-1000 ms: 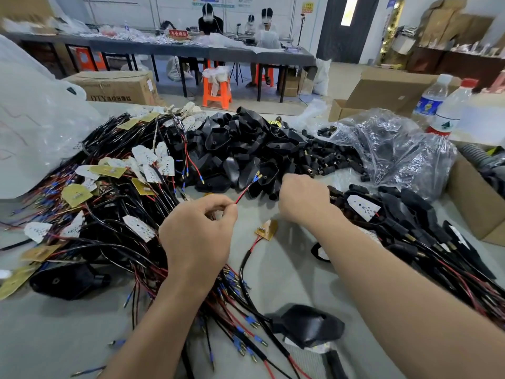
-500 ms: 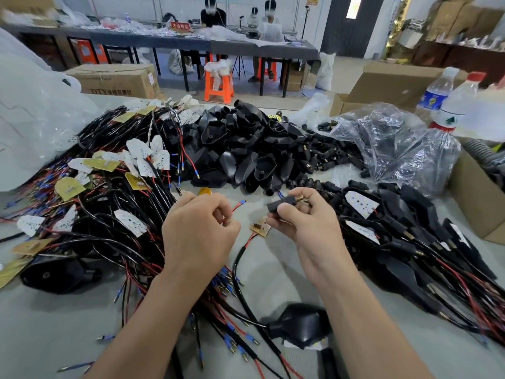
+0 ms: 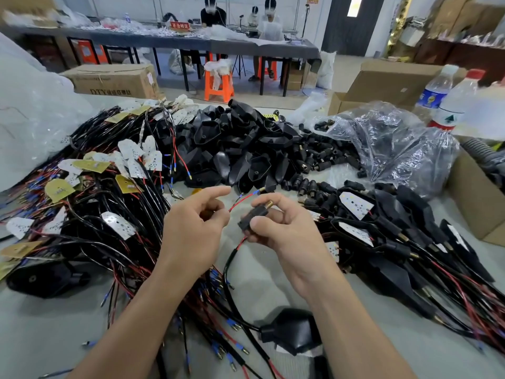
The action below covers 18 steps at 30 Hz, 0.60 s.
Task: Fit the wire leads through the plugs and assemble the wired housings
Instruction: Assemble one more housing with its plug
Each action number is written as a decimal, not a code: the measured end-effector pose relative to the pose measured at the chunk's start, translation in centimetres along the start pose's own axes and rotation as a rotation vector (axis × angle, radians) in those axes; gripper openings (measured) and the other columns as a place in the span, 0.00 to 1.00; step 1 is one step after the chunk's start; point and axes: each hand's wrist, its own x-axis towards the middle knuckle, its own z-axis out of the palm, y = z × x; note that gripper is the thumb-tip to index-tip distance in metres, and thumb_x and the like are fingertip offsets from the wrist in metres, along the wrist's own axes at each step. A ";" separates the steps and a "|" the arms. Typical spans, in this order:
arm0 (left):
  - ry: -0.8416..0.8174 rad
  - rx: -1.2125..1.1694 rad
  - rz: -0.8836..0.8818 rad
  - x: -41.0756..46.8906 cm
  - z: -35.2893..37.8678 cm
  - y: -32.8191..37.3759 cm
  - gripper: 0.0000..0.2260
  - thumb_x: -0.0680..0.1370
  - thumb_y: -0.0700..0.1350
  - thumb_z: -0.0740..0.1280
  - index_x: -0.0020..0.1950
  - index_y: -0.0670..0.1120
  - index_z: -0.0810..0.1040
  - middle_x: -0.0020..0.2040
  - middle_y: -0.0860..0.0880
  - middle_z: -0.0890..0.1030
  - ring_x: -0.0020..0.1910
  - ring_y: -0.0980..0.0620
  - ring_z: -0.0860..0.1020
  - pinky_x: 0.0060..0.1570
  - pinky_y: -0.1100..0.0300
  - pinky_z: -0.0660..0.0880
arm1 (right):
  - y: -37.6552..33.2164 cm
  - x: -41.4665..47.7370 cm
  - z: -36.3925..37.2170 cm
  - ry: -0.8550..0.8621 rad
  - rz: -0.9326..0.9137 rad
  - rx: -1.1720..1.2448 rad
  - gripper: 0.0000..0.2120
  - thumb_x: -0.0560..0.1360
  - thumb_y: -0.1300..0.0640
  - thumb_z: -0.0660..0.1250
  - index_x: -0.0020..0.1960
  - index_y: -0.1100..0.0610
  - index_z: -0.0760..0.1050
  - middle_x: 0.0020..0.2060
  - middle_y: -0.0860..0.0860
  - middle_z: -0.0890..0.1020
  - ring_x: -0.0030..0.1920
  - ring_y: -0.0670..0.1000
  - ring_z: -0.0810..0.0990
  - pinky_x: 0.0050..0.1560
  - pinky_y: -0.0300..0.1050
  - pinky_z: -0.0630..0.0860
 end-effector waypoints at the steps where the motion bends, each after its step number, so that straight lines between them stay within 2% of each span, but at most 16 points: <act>1: -0.042 -0.019 0.006 0.0 0.0 0.1 0.19 0.77 0.37 0.71 0.53 0.63 0.84 0.41 0.60 0.83 0.37 0.59 0.79 0.40 0.71 0.73 | 0.1 0.0 0.1 0.029 -0.001 0.033 0.14 0.75 0.75 0.66 0.50 0.58 0.80 0.39 0.60 0.83 0.37 0.56 0.80 0.40 0.42 0.80; 3: -0.090 -0.012 0.032 -0.3 0.2 0.4 0.20 0.78 0.35 0.69 0.48 0.63 0.85 0.42 0.61 0.82 0.37 0.59 0.78 0.38 0.71 0.70 | 0.0 0.2 0.2 0.116 -0.006 0.135 0.12 0.76 0.75 0.65 0.51 0.60 0.78 0.39 0.61 0.82 0.35 0.55 0.81 0.39 0.42 0.81; 5: -0.069 0.039 0.050 -0.7 0.3 0.6 0.17 0.79 0.37 0.69 0.44 0.61 0.86 0.45 0.62 0.82 0.42 0.59 0.78 0.40 0.73 0.69 | -0.2 0.4 -0.1 0.207 -0.023 0.222 0.11 0.77 0.75 0.64 0.54 0.63 0.77 0.40 0.63 0.79 0.34 0.54 0.81 0.38 0.43 0.81; 9: -0.007 0.089 0.063 -1.0 0.0 1.0 0.10 0.77 0.42 0.72 0.43 0.58 0.87 0.46 0.63 0.81 0.46 0.63 0.78 0.43 0.77 0.68 | -0.7 0.7 -0.8 0.323 -0.110 0.242 0.12 0.78 0.75 0.62 0.56 0.62 0.76 0.39 0.60 0.77 0.35 0.54 0.82 0.39 0.44 0.82; 12: -0.022 0.090 0.075 -1.0 -0.2 1.0 0.08 0.77 0.42 0.74 0.44 0.56 0.88 0.46 0.64 0.81 0.46 0.65 0.78 0.44 0.78 0.68 | -0.9 0.8 -1.0 0.347 -0.126 0.235 0.14 0.79 0.75 0.61 0.56 0.60 0.76 0.39 0.58 0.77 0.35 0.54 0.82 0.39 0.44 0.82; 18: -0.007 0.148 0.105 -1.2 0.0 1.1 0.08 0.77 0.43 0.74 0.43 0.57 0.87 0.47 0.66 0.81 0.47 0.68 0.77 0.46 0.79 0.67 | -0.8 0.6 -1.0 0.281 -0.132 0.122 0.14 0.78 0.74 0.62 0.57 0.59 0.77 0.34 0.50 0.82 0.36 0.52 0.82 0.43 0.45 0.81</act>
